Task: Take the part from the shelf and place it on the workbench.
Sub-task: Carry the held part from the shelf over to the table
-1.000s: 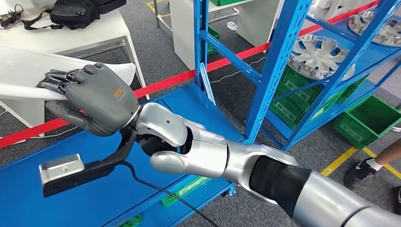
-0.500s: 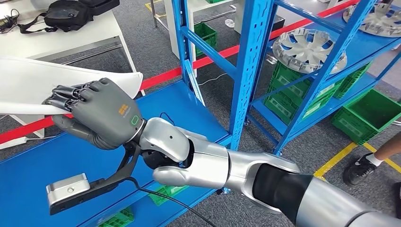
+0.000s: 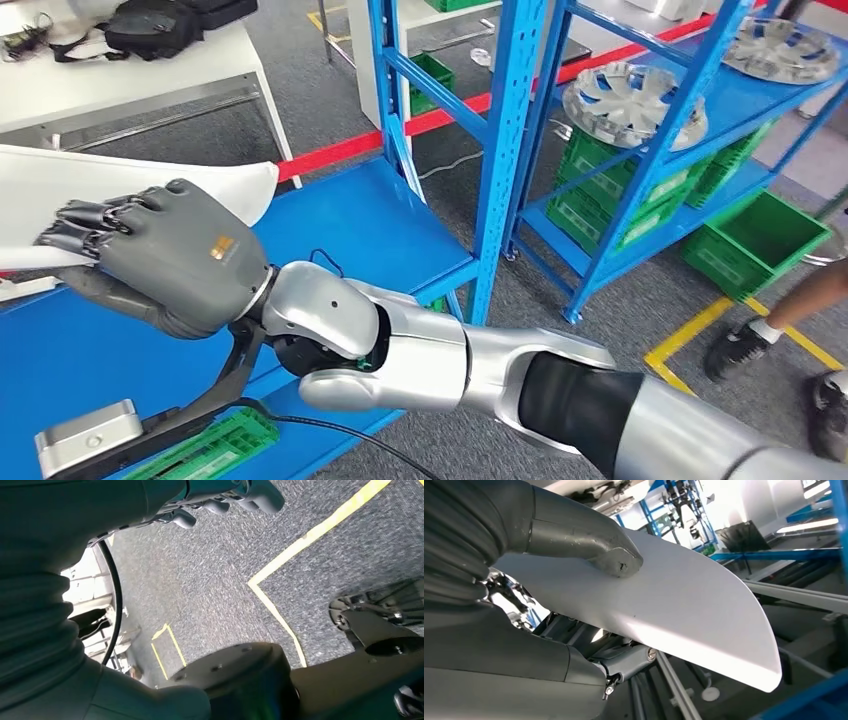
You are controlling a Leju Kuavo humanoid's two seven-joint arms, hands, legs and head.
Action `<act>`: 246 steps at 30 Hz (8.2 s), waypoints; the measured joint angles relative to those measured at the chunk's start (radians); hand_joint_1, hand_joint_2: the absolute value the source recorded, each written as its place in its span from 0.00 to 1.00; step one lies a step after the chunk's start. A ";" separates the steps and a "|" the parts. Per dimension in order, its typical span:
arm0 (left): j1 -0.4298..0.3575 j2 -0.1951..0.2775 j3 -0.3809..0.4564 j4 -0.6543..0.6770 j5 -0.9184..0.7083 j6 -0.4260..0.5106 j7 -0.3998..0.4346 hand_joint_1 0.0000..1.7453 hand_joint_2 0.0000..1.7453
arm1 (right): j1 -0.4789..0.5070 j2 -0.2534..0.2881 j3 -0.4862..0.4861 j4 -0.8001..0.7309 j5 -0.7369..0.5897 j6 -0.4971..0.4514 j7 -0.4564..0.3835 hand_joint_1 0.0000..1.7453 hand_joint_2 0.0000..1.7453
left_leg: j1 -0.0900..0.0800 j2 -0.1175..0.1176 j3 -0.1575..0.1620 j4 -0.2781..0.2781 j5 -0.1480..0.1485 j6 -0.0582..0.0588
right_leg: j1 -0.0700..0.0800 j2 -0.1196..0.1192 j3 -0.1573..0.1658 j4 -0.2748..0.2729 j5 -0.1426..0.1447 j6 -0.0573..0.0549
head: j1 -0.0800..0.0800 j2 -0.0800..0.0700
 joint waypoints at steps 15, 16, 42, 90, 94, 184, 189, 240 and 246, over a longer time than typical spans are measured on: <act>0.010 0.003 0.000 -0.002 0.008 0.000 -0.005 0.00 1.00 | -0.013 0.017 0.005 0.004 0.002 0.008 0.002 1.00 1.00 | 0.004 0.005 -0.169 0.036 0.122 -0.036 | 0.010 -0.006 0.201 -0.025 -0.151 -0.044 | 0.014 0.000; 0.010 0.005 0.000 -0.002 0.009 0.000 -0.004 0.00 1.00 | -0.014 0.020 0.006 0.005 0.003 0.009 0.003 1.00 1.00 | 0.005 0.003 -0.178 0.065 0.082 -0.042 | 0.006 -0.008 0.189 -0.029 -0.136 -0.050 | 0.011 0.000; 0.020 -0.005 0.002 -0.006 0.029 0.000 -0.003 0.00 1.00 | -0.018 0.039 0.017 0.042 0.001 0.019 -0.012 1.00 1.00 | -0.013 0.004 -0.142 0.023 0.122 0.002 | 0.037 -0.011 0.238 -0.026 -0.170 -0.044 | 0.015 0.000; 0.012 0.001 0.002 -0.003 0.020 0.000 0.006 0.00 1.00 | -0.012 0.027 0.024 0.064 -0.013 0.028 -0.022 1.00 1.00 | 0.004 -0.004 0.025 0.004 -0.032 -0.015 | 0.013 -0.016 0.035 -0.041 0.038 -0.004 | 0.012 0.000; 0.014 0.001 0.002 -0.002 0.020 0.000 0.006 0.00 1.00 | -0.010 0.020 0.024 0.064 -0.014 0.033 -0.020 1.00 1.00 | 0.007 0.005 -0.024 0.004 0.019 0.015 | 0.009 -0.009 -0.019 0.115 -0.127 0.015 | 0.009 0.000; 0.006 -0.002 -0.006 0.001 -0.012 0.000 -0.014 0.00 1.00 | 0.017 -0.019 0.013 0.079 -0.066 0.062 -0.004 1.00 1.00 | 0.004 0.118 -0.024 0.020 -0.001 -0.025 | 0.011 -0.052 0.108 -0.019 -0.077 -0.006 | 0.026 0.000; 0.008 -0.002 -0.006 0.000 -0.009 0.000 -0.015 0.00 1.00 | 0.015 -0.017 0.009 0.079 -0.069 0.070 -0.005 1.00 1.00 | 0.012 0.017 -0.095 0.189 -0.107 -0.045 | 0.004 0.000 0.107 -0.029 -0.064 -0.031 | 0.023 0.000; 0.036 0.007 -0.003 0.004 0.039 -0.003 -0.045 0.00 1.00 | -0.039 0.028 0.045 0.097 -0.108 0.121 -0.028 1.00 1.00 | 0.008 0.071 -0.019 0.019 -0.005 0.012 | 0.009 -0.024 0.038 0.113 -0.100 0.020 | 0.041 0.000; 0.028 0.007 -0.003 0.001 0.034 -0.003 -0.042 0.00 1.00 | -0.049 0.034 0.047 0.099 -0.109 0.120 -0.023 1.00 1.00 | 0.001 0.115 -0.010 0.020 -0.017 -0.015 | 0.023 -0.039 0.115 -0.038 -0.062 -0.012 | 0.040 0.000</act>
